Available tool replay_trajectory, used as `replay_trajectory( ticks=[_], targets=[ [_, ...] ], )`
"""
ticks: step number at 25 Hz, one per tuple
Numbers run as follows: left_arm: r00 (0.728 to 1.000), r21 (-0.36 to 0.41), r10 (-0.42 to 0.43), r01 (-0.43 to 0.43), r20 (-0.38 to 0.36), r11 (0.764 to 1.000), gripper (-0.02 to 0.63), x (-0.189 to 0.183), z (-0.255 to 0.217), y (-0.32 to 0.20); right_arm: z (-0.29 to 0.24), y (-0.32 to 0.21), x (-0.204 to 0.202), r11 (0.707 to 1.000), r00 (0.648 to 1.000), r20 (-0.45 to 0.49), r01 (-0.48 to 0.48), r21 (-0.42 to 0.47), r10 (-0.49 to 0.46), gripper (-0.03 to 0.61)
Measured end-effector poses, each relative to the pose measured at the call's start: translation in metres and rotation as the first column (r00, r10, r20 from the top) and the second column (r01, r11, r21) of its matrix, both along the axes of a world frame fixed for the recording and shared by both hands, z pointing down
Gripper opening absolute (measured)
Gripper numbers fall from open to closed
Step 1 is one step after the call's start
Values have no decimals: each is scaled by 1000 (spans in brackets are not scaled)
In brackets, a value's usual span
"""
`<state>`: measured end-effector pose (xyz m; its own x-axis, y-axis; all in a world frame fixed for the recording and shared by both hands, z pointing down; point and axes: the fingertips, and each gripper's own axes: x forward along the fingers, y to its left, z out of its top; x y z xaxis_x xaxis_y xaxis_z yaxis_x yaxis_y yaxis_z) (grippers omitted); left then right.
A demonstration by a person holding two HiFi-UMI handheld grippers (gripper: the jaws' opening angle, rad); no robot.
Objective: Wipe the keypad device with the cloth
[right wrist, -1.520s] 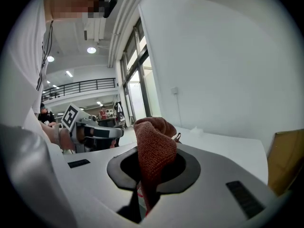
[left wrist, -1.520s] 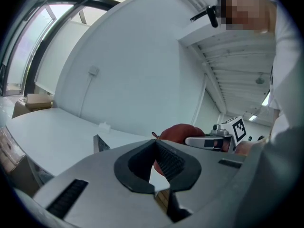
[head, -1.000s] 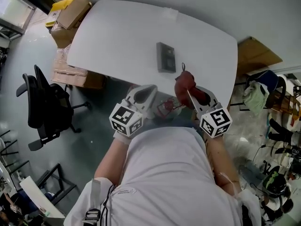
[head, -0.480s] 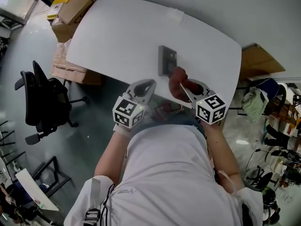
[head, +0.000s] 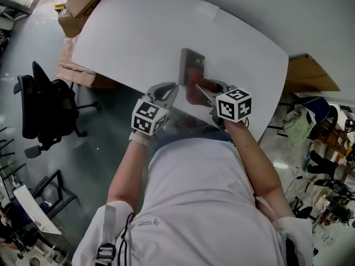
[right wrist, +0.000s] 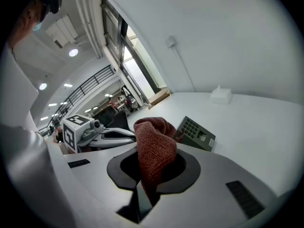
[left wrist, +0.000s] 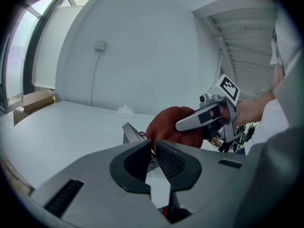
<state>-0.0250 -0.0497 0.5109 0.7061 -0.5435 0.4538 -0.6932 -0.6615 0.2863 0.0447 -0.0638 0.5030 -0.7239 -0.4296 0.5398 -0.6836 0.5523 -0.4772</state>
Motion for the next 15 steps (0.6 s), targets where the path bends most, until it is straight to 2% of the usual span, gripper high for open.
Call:
replay_trajectory(
  ticks=[10,15],
  targets=[
    [992,-79,100,-94,78,992,12,11,54,-6,50,-13,-15,977,994,83,-47,-207,66,55],
    [982,-82,150,-141,113,987,12,18,67,-6,60,-14,-28,964,990,116,-50,-262,83,55]
  ],
)
